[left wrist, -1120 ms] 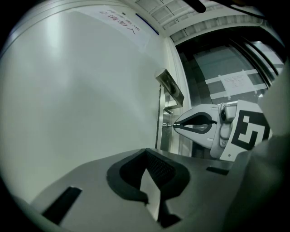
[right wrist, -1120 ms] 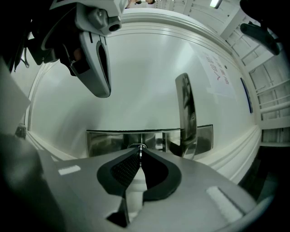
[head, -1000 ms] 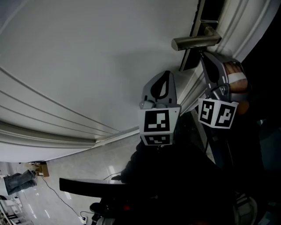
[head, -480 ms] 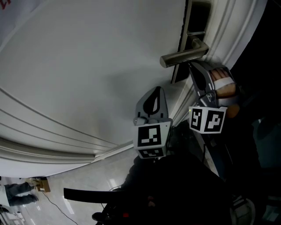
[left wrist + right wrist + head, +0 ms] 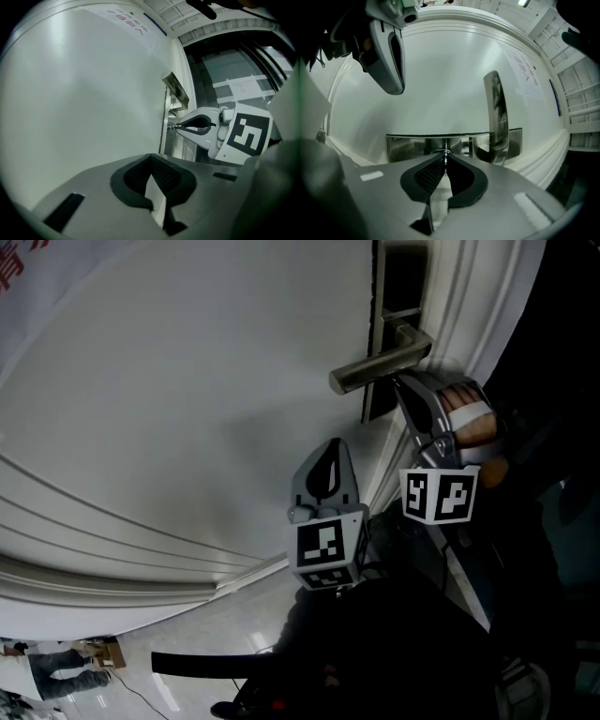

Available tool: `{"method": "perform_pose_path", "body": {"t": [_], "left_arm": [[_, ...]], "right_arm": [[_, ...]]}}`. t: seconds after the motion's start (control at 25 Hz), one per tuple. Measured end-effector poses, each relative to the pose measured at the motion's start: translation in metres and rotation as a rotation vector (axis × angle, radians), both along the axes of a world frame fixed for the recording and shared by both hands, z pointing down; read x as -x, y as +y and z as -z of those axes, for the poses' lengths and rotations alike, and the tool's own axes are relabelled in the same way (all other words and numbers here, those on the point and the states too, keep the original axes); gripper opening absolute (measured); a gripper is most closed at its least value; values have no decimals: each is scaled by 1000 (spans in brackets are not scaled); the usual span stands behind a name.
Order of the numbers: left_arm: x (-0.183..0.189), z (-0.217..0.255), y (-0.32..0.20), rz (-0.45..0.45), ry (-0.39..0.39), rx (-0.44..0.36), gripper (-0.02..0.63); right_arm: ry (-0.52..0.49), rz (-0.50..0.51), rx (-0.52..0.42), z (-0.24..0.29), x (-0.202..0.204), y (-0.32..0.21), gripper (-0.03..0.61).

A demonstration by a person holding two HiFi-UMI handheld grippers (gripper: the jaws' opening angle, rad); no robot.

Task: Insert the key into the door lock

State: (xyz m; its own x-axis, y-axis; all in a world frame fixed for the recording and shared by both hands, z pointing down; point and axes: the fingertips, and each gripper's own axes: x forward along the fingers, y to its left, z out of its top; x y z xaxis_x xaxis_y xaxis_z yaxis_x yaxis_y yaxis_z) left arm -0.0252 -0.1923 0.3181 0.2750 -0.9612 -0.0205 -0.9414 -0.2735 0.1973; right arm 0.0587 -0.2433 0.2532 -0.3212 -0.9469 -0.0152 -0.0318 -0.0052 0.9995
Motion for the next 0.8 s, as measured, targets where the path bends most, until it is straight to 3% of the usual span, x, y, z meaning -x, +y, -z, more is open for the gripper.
{"method": "perform_pose_path", "body": {"t": [0.8], "left_arm": [[4,-4,-3,12,-9,3,2]], "right_arm": [[-34,14,17,-3,-8,10,17]]}}
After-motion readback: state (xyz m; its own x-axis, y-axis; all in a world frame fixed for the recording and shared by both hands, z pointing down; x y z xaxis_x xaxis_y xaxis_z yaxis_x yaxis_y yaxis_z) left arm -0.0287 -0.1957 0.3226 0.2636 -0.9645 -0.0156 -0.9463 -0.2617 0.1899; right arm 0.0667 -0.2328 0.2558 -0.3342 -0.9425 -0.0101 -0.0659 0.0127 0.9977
